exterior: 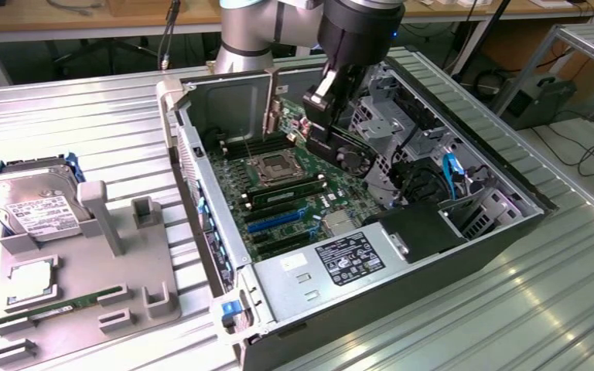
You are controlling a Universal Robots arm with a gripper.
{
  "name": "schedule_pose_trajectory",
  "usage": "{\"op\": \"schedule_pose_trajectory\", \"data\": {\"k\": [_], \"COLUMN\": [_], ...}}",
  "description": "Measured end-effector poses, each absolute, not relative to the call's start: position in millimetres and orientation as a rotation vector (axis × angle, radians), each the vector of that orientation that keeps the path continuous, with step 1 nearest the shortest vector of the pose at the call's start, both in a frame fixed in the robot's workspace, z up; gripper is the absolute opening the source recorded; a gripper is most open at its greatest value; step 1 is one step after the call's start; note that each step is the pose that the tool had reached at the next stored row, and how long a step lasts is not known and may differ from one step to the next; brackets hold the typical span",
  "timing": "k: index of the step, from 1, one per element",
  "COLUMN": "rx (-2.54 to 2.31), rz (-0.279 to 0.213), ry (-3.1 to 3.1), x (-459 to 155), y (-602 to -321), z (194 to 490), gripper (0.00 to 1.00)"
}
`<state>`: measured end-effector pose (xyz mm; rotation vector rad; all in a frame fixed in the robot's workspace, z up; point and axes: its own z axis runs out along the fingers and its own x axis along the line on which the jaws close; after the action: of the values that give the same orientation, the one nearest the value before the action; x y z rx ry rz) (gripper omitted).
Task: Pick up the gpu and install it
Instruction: 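Insert the gpu into the slot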
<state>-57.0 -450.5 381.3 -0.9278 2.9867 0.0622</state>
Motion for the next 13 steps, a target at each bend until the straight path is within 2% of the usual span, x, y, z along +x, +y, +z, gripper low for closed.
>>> {"op": "schedule_pose_trajectory", "data": {"k": [13], "rx": [-1.003], "rz": [0.063], "ry": [2.963], "x": [-57.0], "y": [-450.5], "z": [381.3], "gripper": [0.26]}}
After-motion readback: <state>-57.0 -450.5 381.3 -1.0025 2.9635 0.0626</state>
